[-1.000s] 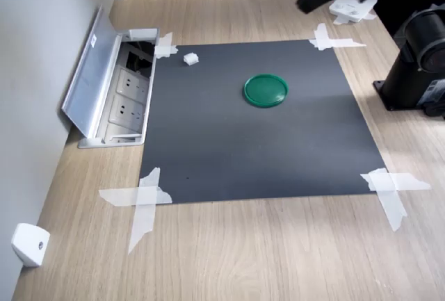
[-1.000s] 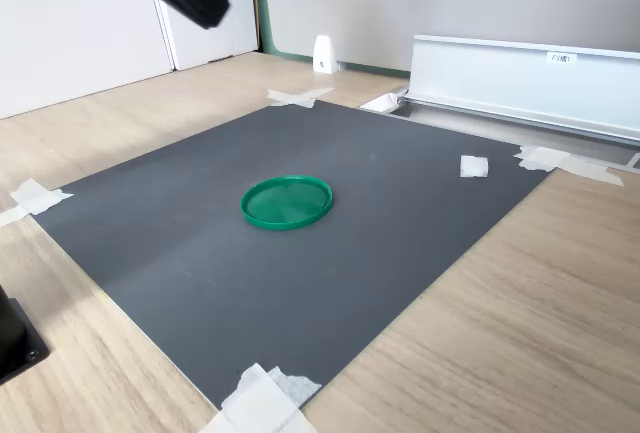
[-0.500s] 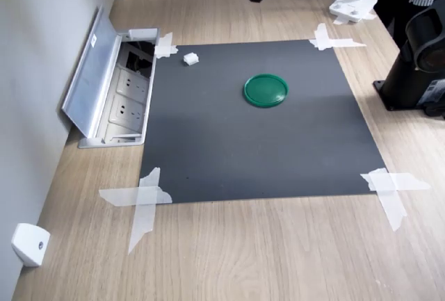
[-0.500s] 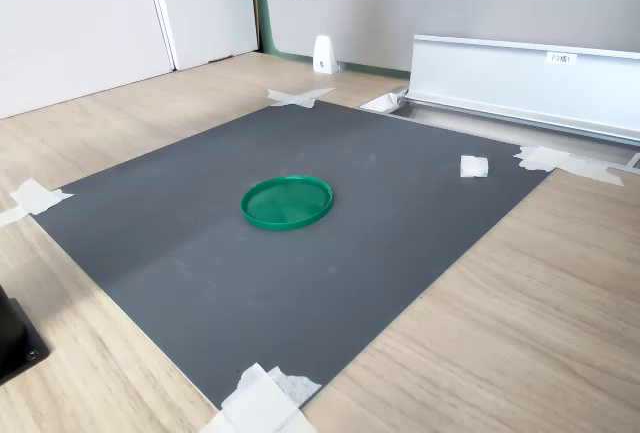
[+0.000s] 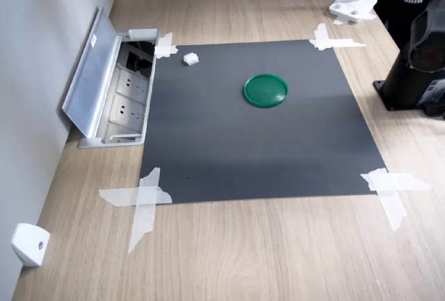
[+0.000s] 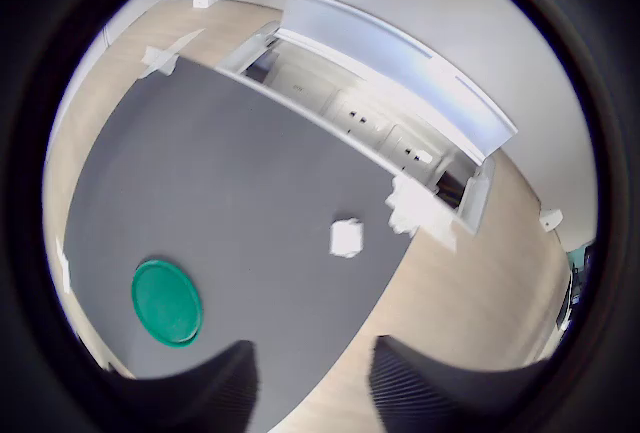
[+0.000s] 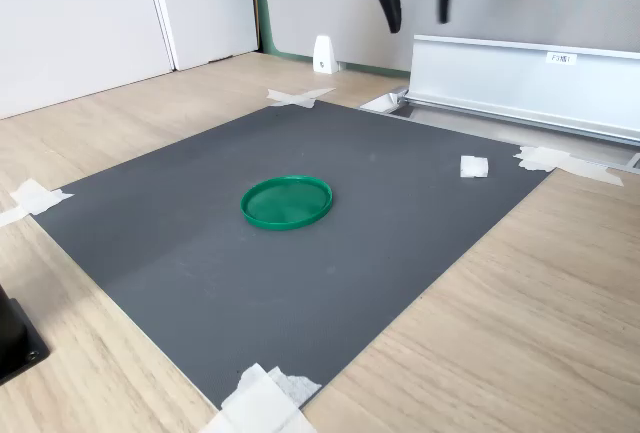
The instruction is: Grasp a white terminal and put it on the green lid.
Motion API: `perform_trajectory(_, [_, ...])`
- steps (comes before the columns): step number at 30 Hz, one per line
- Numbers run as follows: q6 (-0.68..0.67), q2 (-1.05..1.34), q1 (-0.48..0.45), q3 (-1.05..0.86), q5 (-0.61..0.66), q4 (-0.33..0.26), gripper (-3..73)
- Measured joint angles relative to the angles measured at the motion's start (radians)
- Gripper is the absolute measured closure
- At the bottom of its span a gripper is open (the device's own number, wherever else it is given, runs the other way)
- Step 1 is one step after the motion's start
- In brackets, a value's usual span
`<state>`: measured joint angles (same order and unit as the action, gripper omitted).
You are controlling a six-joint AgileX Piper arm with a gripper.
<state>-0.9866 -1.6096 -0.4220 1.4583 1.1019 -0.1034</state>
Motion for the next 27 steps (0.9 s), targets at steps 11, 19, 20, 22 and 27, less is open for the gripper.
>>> perform_trajectory(11, [0.166,-0.147,0.019,0.160,0.039,0.011,-2.7])
perform_trajectory(19, [0.198,-0.262,0.068,0.173,0.000,0.051,-2.9])
perform_trajectory(20, [0.200,-0.276,0.068,0.173,-0.008,0.058,-2.9])
perform_trajectory(22, [0.201,-0.299,0.068,0.173,-0.025,0.074,-2.9])
perform_trajectory(27, [0.201,-0.342,0.068,0.175,-0.080,0.086,-2.9])
